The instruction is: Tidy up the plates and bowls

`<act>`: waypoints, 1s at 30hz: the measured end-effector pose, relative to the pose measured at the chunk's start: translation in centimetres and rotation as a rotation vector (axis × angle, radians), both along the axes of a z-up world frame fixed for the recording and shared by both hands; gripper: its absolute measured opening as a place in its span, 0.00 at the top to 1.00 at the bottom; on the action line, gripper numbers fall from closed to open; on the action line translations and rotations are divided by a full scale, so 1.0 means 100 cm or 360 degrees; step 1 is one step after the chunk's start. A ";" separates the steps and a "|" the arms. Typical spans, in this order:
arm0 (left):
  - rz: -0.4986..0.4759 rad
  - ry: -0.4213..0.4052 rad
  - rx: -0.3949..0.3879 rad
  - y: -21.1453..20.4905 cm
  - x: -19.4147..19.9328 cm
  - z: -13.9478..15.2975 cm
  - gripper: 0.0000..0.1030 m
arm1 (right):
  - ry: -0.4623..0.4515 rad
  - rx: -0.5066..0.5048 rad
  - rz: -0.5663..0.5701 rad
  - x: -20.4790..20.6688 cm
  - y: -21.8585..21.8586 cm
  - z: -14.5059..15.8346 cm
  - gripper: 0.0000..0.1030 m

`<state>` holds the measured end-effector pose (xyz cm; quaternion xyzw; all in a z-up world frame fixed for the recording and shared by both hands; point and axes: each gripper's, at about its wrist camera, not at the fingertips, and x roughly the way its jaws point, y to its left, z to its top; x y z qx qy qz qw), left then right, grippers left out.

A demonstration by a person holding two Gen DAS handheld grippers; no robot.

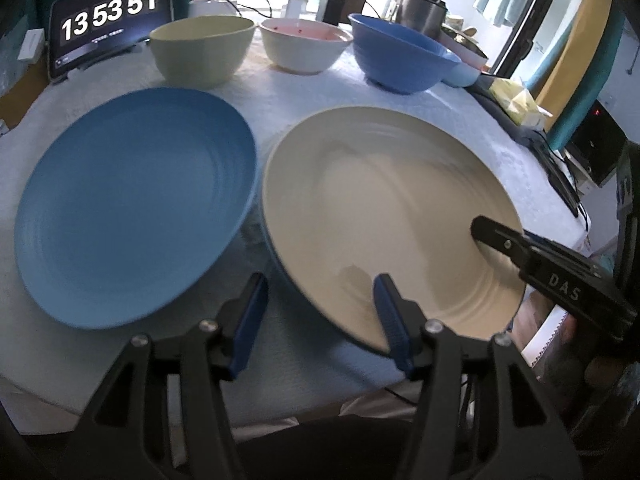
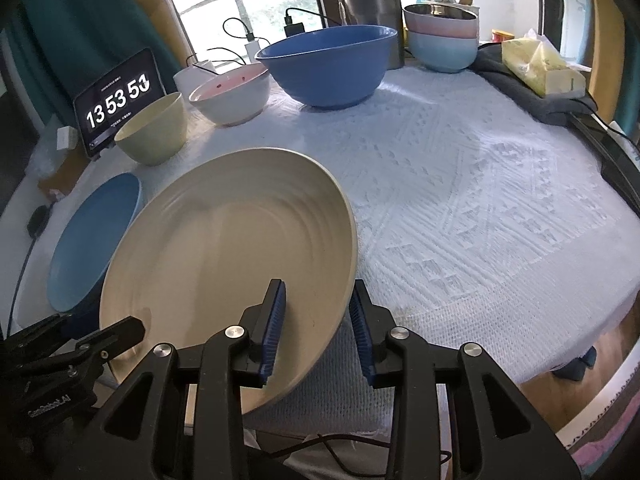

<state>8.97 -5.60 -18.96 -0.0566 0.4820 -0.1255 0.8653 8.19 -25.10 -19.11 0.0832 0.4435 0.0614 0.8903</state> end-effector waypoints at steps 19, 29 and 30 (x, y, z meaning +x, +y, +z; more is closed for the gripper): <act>-0.0048 -0.0094 0.0101 -0.023 0.031 0.008 0.49 | 0.0001 0.0007 -0.0001 0.023 -0.015 0.001 0.68; 0.0005 -0.0079 0.0124 -0.020 0.058 0.005 0.49 | 0.0009 0.0004 0.0027 0.042 -0.010 0.000 0.68; 0.0008 -0.0077 0.0125 -0.020 0.059 0.005 0.49 | 0.0010 0.0006 0.0027 0.043 -0.010 -0.001 0.68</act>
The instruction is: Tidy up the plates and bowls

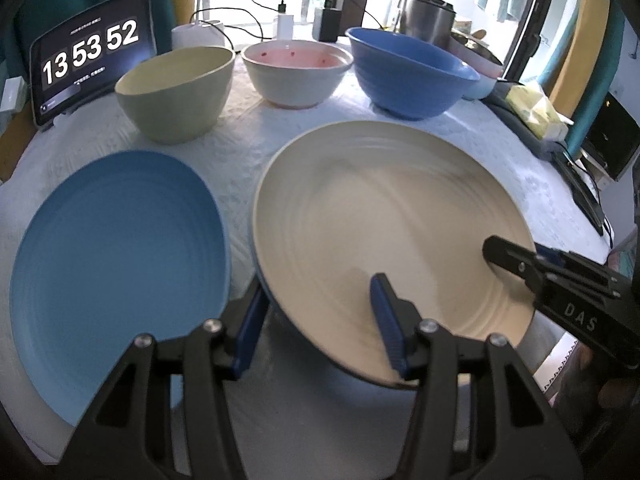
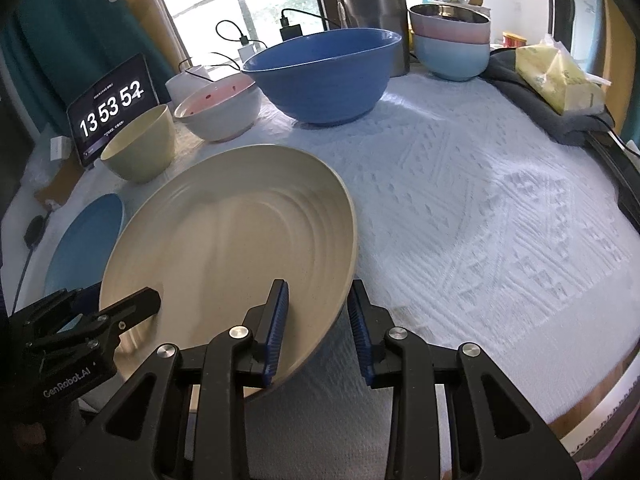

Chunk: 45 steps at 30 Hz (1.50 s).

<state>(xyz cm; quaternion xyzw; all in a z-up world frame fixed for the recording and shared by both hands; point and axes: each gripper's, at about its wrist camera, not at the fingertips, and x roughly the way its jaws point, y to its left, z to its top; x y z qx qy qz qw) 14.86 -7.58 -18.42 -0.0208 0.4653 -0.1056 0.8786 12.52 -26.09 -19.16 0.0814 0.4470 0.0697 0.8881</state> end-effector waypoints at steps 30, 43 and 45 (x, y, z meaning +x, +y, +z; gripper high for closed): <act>0.0003 -0.0223 -0.0078 0.038 -0.048 0.037 0.47 | -0.0089 -0.0089 -0.0096 -0.031 0.021 0.030 0.66; 0.0153 -0.0324 -0.0103 0.089 -0.062 0.042 0.47 | -0.0108 -0.0144 0.0022 -0.042 0.066 0.039 0.66; 0.0186 -0.0330 -0.0105 0.100 -0.063 0.041 0.47 | -0.0107 -0.0154 0.0047 -0.041 0.075 0.039 0.66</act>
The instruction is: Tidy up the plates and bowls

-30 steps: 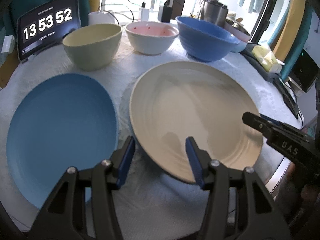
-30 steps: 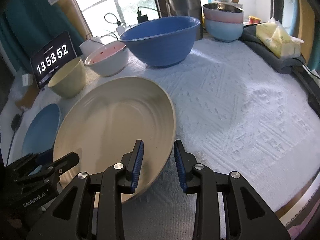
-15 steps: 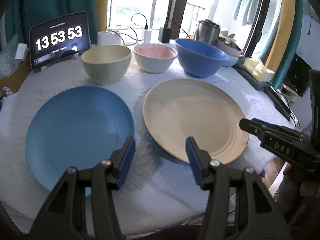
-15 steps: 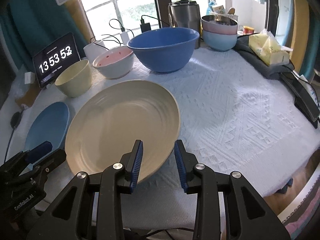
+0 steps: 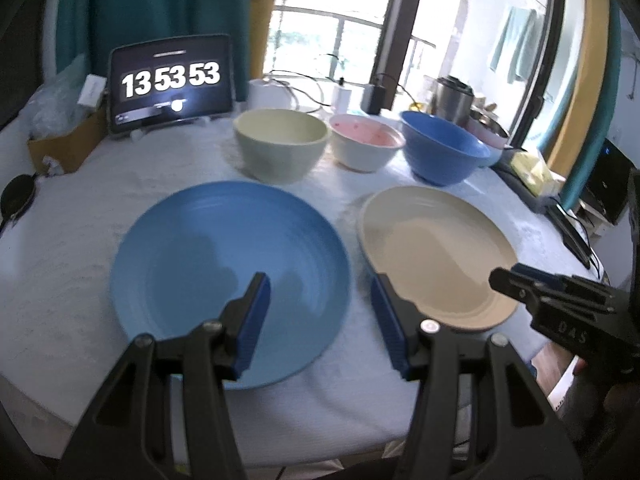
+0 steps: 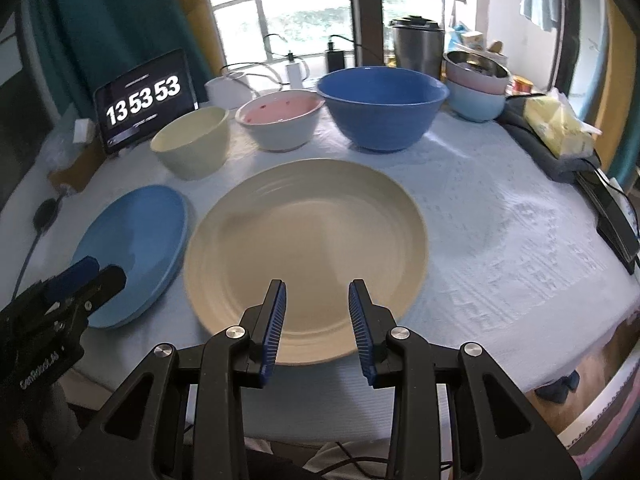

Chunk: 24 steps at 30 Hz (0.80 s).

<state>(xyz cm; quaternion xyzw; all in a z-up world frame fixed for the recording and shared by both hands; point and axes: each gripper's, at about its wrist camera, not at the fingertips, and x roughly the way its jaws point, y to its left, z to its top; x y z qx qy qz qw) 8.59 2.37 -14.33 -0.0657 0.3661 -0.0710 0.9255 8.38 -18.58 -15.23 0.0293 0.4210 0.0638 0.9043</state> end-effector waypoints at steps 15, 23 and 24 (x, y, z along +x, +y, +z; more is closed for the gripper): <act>0.0211 0.0000 -0.0010 0.069 0.005 -0.018 0.47 | 0.0076 -0.0076 0.0183 0.017 0.069 -0.012 0.66; 0.0285 0.0033 -0.0009 0.096 0.015 -0.031 0.47 | 0.0110 -0.0111 0.0246 0.029 0.096 -0.018 0.66; 0.0290 0.0037 -0.0010 0.099 0.016 -0.032 0.47 | 0.0114 -0.0115 0.0251 0.031 0.099 -0.019 0.66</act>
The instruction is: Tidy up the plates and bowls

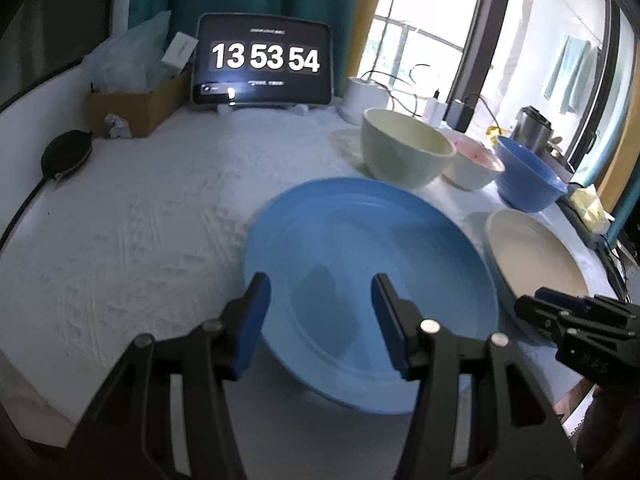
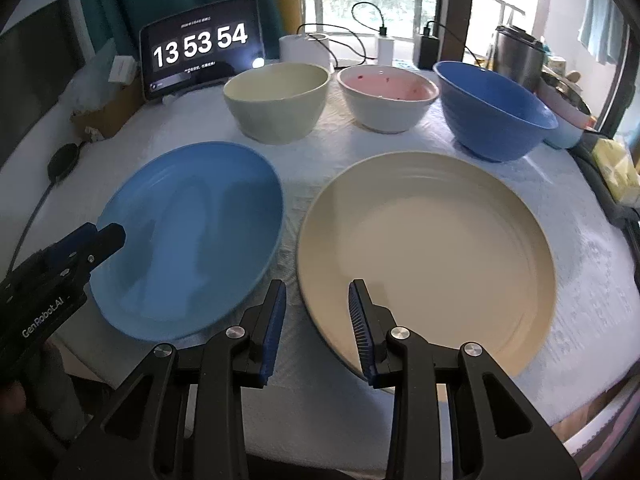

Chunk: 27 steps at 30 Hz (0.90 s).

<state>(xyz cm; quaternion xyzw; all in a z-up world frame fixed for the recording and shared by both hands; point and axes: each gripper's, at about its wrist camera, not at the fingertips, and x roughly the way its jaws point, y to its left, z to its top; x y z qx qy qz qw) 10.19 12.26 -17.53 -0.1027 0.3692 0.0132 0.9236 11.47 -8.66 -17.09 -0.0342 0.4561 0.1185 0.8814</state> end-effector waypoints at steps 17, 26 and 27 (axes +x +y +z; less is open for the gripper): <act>0.0100 -0.0048 0.0025 0.031 0.006 0.006 0.47 | -0.0015 0.0013 0.0087 0.026 0.033 -0.002 0.66; 0.0029 0.0109 0.0004 0.026 0.019 -0.019 0.47 | 0.0047 0.0014 0.0080 0.037 0.041 -0.013 0.66; 0.0023 0.0137 0.0008 0.025 0.021 -0.023 0.48 | 0.0040 0.0001 0.0086 0.037 0.043 -0.014 0.66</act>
